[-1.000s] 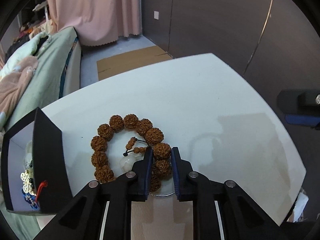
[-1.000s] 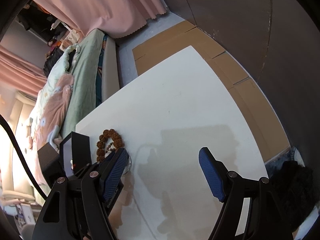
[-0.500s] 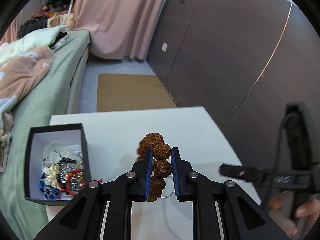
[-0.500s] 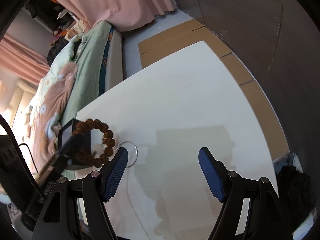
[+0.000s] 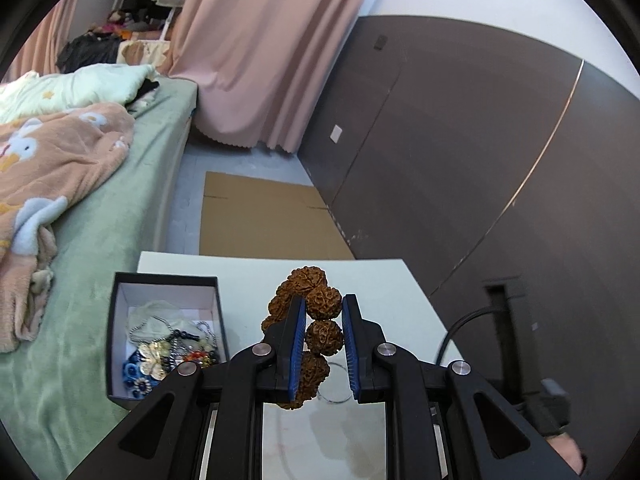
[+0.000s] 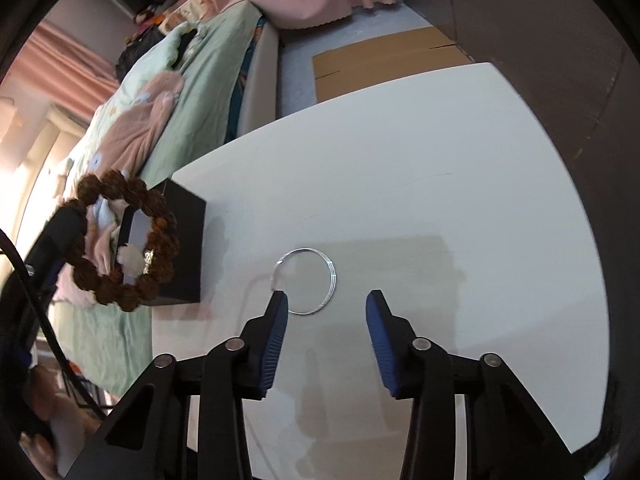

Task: Organize jewelry
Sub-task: 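Carry the wooden-bead bracelet to the box with the left tool while the right tool grasps the silver hoop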

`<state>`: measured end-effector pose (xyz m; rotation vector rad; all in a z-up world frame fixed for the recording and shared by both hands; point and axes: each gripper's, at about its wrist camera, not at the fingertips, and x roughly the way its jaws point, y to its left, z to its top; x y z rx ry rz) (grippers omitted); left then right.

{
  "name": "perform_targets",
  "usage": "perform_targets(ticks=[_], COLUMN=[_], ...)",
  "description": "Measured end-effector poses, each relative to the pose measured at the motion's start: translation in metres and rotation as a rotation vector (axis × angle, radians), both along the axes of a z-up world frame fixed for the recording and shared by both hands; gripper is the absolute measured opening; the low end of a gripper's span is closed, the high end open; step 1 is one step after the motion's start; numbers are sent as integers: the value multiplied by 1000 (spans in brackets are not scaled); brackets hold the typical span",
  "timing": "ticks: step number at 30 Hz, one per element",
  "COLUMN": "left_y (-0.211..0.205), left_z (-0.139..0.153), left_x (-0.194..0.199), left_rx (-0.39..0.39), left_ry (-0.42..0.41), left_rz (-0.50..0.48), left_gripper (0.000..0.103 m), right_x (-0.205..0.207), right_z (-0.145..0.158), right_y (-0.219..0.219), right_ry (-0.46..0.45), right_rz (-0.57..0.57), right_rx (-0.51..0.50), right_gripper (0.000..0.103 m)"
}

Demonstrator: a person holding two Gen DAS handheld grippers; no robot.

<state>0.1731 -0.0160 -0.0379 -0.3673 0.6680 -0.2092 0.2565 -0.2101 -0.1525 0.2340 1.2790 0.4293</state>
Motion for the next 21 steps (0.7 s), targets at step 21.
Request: perform_targets(ticks=[21], left_y=[68], left_z=[0], left_x=[0], left_rx=[-44], left_ry=[24], left_rz=[187], left_gripper=[19], right_x=[-1], right_z=[-26], right_y=[76], right_ry=[-50], right_rz=[108], right_rx=[-182], right_gripper=[19])
